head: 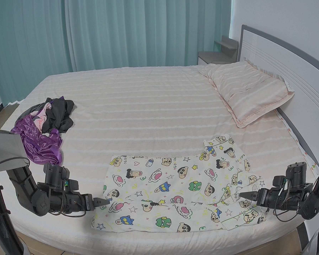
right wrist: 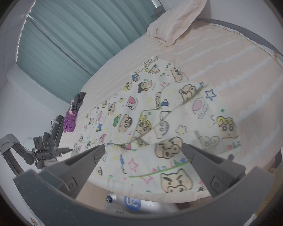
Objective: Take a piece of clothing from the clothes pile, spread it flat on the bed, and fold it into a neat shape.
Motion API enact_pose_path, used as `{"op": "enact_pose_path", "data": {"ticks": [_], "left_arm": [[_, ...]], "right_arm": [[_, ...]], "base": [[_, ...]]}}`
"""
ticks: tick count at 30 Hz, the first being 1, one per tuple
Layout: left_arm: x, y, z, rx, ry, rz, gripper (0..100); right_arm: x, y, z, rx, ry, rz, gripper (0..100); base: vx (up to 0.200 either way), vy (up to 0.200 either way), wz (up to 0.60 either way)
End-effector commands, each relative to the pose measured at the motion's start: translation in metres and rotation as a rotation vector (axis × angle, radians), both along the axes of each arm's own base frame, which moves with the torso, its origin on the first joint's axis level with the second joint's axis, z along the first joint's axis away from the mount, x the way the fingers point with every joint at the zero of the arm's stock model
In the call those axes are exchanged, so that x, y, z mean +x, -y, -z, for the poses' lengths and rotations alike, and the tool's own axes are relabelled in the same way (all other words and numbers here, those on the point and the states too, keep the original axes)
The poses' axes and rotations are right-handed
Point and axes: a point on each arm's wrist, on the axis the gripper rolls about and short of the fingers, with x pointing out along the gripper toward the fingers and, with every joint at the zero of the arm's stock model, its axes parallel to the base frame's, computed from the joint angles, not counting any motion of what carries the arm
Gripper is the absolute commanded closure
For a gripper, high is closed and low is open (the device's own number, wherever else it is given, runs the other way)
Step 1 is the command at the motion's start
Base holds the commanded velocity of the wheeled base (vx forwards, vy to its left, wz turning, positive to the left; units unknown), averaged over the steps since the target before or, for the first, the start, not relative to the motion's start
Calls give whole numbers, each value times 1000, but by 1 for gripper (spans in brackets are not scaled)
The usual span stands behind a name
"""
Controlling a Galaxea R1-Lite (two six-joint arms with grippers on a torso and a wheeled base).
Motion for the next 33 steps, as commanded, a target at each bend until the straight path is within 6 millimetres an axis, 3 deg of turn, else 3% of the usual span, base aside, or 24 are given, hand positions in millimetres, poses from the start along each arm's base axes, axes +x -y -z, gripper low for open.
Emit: {"op": "enact_pose_path", "data": {"ticks": [1,6,18,24,33], "left_arm": [[15,-5,-8,-50,40,-51,0],[26,-2,10,-54,-6,-50,0],[27,6,14,-56,-14,-23,0],[29,13,16,-51,-15,-3,0],[29,13,17,-44,-15,-5,0]], "right_arm": [[0,15,19,-10,-78,20,0],[4,26,38,-49,-96,-44,0],[10,47,50,-25,-51,-47,0],[4,47,52,68,-66,-118,0],[0,46,65,68,-98,-177,0]], "base": [[0,0,0],[0,0,0],[0,0,0],[0,0,0],[0,0,0]]}}
